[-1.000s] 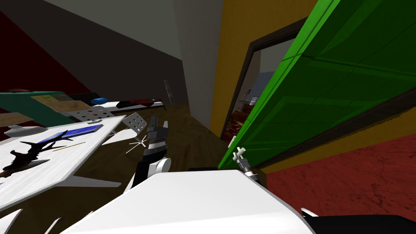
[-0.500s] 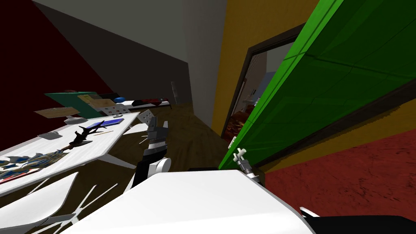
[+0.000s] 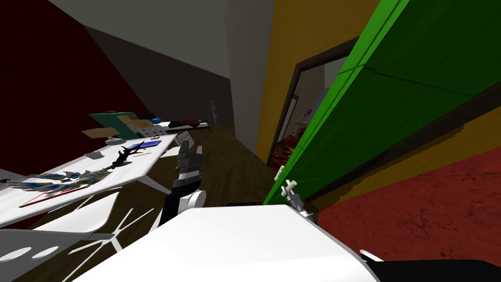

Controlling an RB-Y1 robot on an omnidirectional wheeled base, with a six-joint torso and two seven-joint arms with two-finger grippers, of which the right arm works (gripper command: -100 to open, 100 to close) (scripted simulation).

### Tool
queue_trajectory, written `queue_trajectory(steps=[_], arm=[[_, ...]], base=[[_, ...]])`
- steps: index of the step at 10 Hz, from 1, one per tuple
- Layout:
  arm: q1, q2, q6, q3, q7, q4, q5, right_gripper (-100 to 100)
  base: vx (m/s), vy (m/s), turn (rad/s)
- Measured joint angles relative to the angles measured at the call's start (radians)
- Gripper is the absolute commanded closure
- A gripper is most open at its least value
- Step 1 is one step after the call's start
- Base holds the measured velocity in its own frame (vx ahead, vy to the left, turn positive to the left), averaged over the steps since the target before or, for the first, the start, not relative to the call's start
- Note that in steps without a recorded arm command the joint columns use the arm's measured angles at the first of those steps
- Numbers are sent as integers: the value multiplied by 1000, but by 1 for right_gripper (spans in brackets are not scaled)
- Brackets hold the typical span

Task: Pull the door open

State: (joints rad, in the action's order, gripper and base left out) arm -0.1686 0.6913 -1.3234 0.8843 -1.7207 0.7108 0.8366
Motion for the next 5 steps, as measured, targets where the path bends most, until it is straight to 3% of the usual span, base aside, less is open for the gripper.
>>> queue_trajectory(steps=[2, 5], arm=[[-16, 2, -28, 7, 10, 2, -2, 100], [-26, -17, -86, 29, 7, -32, -16, 100]], base=[[57, 41, 39], [46, 34, 38]])
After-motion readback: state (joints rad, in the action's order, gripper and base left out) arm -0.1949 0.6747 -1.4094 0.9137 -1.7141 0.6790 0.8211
